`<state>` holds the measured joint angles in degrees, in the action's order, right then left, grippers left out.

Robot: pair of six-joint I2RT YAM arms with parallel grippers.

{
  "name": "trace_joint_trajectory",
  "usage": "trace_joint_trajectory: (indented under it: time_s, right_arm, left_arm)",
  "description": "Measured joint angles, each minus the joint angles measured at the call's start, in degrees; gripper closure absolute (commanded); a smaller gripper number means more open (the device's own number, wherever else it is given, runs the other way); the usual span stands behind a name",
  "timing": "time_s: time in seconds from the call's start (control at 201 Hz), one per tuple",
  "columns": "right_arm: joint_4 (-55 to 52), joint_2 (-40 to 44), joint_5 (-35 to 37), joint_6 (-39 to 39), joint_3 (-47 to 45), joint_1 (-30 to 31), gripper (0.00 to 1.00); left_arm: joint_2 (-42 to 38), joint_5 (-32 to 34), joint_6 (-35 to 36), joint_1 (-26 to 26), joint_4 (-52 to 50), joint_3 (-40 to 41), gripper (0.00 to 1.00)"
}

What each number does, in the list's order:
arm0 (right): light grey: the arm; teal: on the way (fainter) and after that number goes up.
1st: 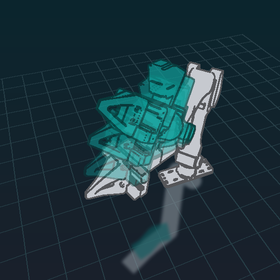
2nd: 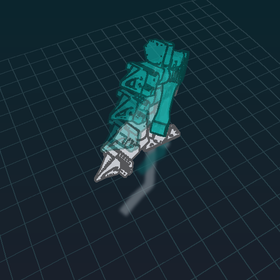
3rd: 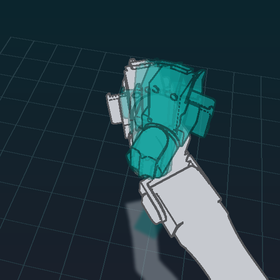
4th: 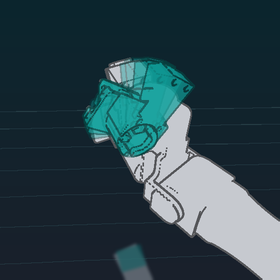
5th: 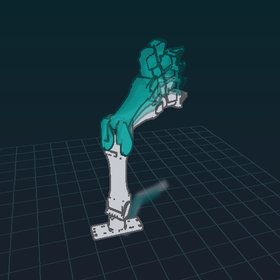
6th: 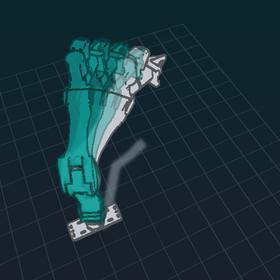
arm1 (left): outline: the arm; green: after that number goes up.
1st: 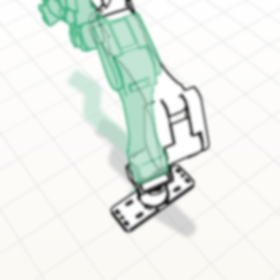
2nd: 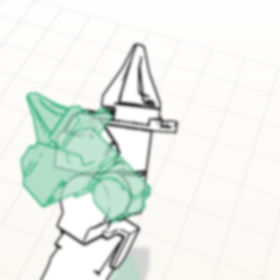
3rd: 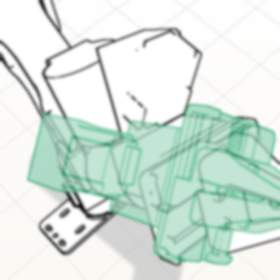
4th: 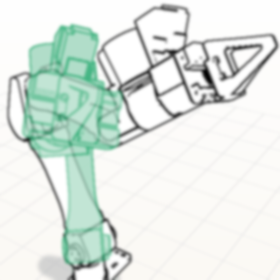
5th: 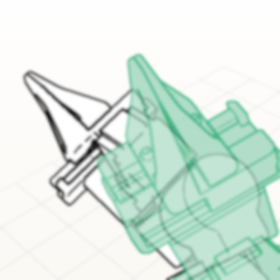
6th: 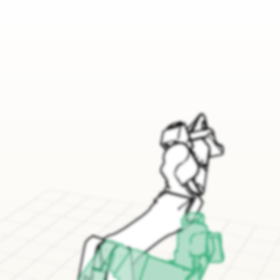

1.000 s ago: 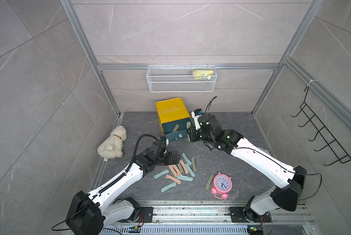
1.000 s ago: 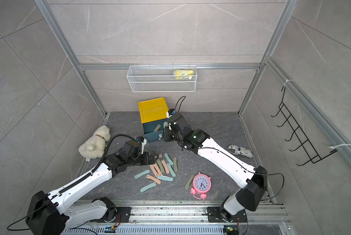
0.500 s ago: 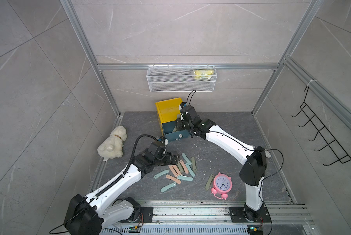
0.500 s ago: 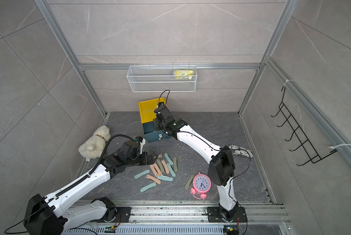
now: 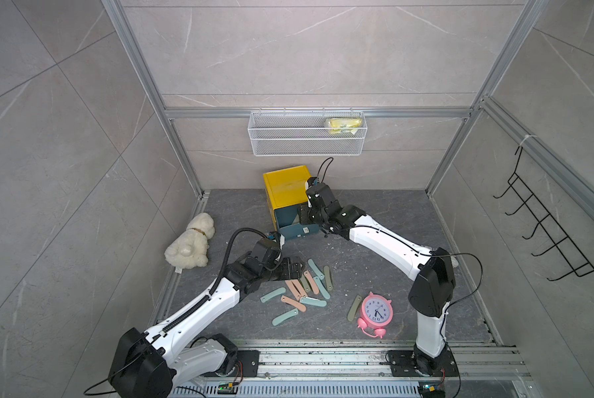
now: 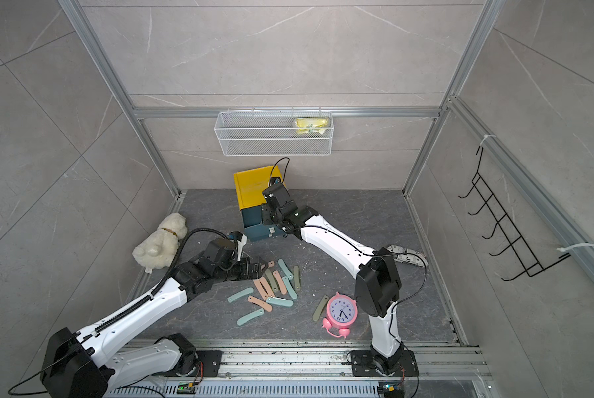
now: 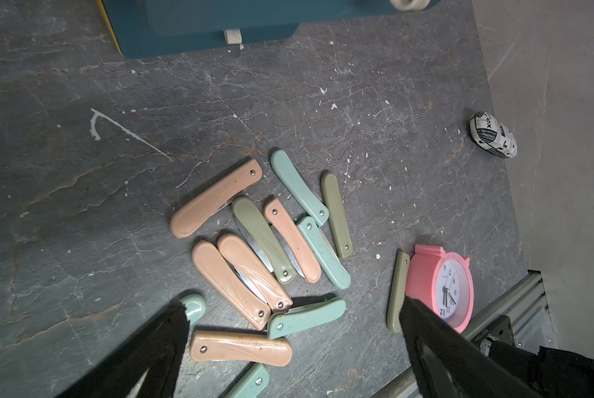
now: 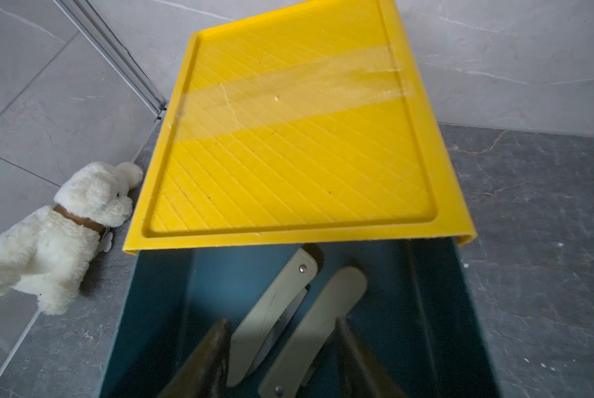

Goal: Place the fruit knives into the drawer by color
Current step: Place the fruit knife in the drawer, then pick up the fruit knife from the center of the board.

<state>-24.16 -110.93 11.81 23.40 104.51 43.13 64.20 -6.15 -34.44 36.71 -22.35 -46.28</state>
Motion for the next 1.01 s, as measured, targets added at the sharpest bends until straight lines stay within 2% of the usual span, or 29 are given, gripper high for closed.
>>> trace_joint_trajectory:
  time_s: [0.164, 0.324, 0.448, 0.607, 0.757, 1.01]
  right_arm:
    - [1.03, 7.63, 0.72, 0.85, -5.92, -0.04, 0.46]
    - [2.14, 21.66, 2.8, 2.56, -18.91, -0.55, 0.46]
    - [1.9, 32.76, 5.14, 4.55, -30.97, -1.44, 0.47]
    - [0.02, 42.4, 7.69, 7.1, -42.23, -2.01, 0.46]
    - [-2.67, 48.15, 9.51, 8.44, -47.36, -2.43, 0.45]
    - [-4.76, 53.77, 11.39, 9.42, -50.88, -3.37, 0.45]
  left_arm:
    - [2.25, -1.84, 0.09, 0.55, -0.22, -1.44, 0.04]
    - [6.69, -2.25, 0.02, 3.56, -0.11, -4.68, 0.11]
    - [13.57, -2.64, -0.07, 7.13, 0.55, -8.24, 0.14]
    - [23.93, -2.8, -0.09, 11.96, 1.38, -13.2, 0.16]
    - [31.91, -2.49, -0.55, 15.54, 2.32, -17.42, 0.2]
    - [38.99, -0.09, -1.57, 17.77, 1.46, -21.22, 0.25]
